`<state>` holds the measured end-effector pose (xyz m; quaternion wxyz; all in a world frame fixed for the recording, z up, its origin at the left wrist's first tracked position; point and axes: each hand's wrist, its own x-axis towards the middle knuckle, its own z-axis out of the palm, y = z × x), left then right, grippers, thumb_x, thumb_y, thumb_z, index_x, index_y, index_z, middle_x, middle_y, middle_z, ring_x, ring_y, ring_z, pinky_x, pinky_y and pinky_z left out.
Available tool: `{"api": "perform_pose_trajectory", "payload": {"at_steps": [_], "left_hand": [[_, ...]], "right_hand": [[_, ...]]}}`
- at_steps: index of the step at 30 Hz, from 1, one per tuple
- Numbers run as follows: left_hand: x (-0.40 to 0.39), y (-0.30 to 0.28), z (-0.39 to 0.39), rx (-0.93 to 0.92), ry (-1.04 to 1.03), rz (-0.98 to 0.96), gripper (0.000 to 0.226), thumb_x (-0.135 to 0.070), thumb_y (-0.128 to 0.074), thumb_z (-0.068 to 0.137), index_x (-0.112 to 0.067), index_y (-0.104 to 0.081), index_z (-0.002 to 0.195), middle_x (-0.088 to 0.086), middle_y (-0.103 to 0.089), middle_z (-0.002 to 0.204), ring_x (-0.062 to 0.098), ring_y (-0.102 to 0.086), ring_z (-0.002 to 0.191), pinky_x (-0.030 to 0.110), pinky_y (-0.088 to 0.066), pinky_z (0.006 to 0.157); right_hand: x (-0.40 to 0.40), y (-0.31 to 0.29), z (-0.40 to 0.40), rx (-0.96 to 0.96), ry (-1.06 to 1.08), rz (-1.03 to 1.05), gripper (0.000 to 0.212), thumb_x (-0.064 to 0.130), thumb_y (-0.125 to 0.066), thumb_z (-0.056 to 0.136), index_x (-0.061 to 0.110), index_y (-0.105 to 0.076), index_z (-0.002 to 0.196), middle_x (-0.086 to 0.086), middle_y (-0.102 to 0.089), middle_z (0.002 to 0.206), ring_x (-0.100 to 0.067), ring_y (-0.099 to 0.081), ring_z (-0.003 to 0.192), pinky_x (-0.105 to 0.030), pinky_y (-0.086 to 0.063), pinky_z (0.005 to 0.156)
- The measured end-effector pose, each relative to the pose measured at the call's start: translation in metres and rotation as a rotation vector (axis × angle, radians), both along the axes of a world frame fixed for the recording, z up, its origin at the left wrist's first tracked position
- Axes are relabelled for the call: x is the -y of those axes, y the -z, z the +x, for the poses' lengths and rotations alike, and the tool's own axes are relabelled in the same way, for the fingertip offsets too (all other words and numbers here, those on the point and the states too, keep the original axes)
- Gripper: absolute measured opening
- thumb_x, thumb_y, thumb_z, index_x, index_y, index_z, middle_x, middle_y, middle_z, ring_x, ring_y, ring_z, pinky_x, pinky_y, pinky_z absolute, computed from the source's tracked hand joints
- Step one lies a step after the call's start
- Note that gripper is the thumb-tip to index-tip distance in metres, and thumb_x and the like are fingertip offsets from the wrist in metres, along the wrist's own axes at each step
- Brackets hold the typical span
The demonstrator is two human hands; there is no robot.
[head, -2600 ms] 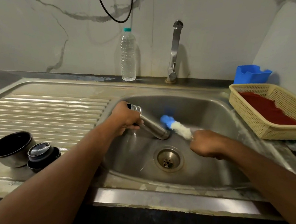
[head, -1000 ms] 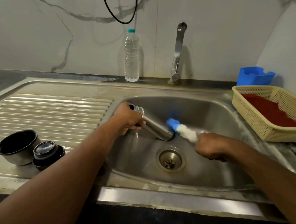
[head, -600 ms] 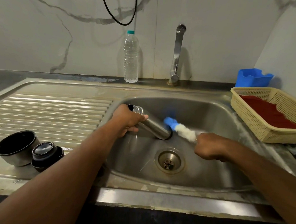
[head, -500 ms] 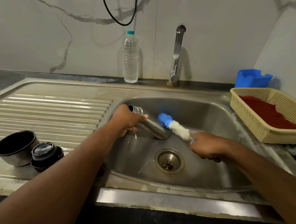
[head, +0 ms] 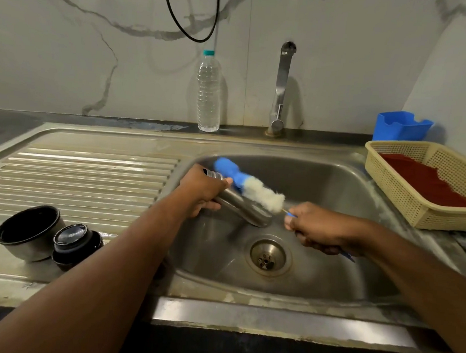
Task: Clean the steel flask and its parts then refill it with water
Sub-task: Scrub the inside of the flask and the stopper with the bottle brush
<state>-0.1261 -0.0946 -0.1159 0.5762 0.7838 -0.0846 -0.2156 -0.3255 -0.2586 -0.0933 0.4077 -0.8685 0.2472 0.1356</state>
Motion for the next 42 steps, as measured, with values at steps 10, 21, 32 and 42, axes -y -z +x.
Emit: {"api": "perform_pose_trajectory", "payload": {"at_steps": [10, 21, 32, 42], "left_hand": [[0.001, -0.004, -0.002, -0.021, 0.034, 0.014, 0.025, 0.021, -0.068, 0.086, 0.000, -0.062, 0.100, 0.013, -0.065, 0.087, 0.025, -0.071, 0.078, 0.046, -0.065, 0.081], [0.002, -0.001, -0.001, 0.024, -0.031, -0.008, 0.055, -0.022, -0.089, 0.083, -0.015, -0.059, 0.128, 0.009, -0.065, 0.118, 0.025, -0.071, 0.090, 0.041, -0.066, 0.068], [0.003, -0.003, -0.005, -0.053, -0.043, -0.046, 0.039, -0.012, -0.083, 0.088, -0.008, -0.055, 0.115, 0.009, -0.057, 0.105, 0.027, -0.068, 0.082, 0.048, -0.064, 0.085], [0.002, -0.002, -0.002, -0.035, -0.017, -0.005, 0.028, 0.022, -0.063, 0.086, -0.006, -0.061, 0.088, 0.018, -0.069, 0.093, 0.032, -0.072, 0.092, 0.043, -0.064, 0.078]], "right_hand": [[0.000, -0.004, -0.009, -0.130, 0.015, -0.326, 0.016, 0.010, -0.041, 0.097, 0.014, -0.055, 0.092, -0.010, -0.054, 0.067, -0.014, -0.039, 0.043, -0.019, -0.027, 0.040], [0.008, 0.003, -0.010, -0.168, 0.018, -0.456, 0.028, 0.012, -0.043, 0.096, 0.008, -0.062, 0.116, -0.009, -0.063, 0.079, -0.016, -0.051, 0.054, -0.023, -0.035, 0.044], [0.000, -0.005, -0.011, -0.171, 0.000, -0.383, 0.015, 0.009, -0.041, 0.096, 0.020, -0.051, 0.098, -0.006, -0.055, 0.068, -0.014, -0.043, 0.045, -0.020, -0.029, 0.039], [-0.003, -0.003, 0.001, -0.003, -0.017, -0.021, 0.018, 0.018, -0.039, 0.105, 0.018, -0.056, 0.097, -0.003, -0.050, 0.060, -0.010, -0.029, 0.036, -0.017, -0.024, 0.036]]}}
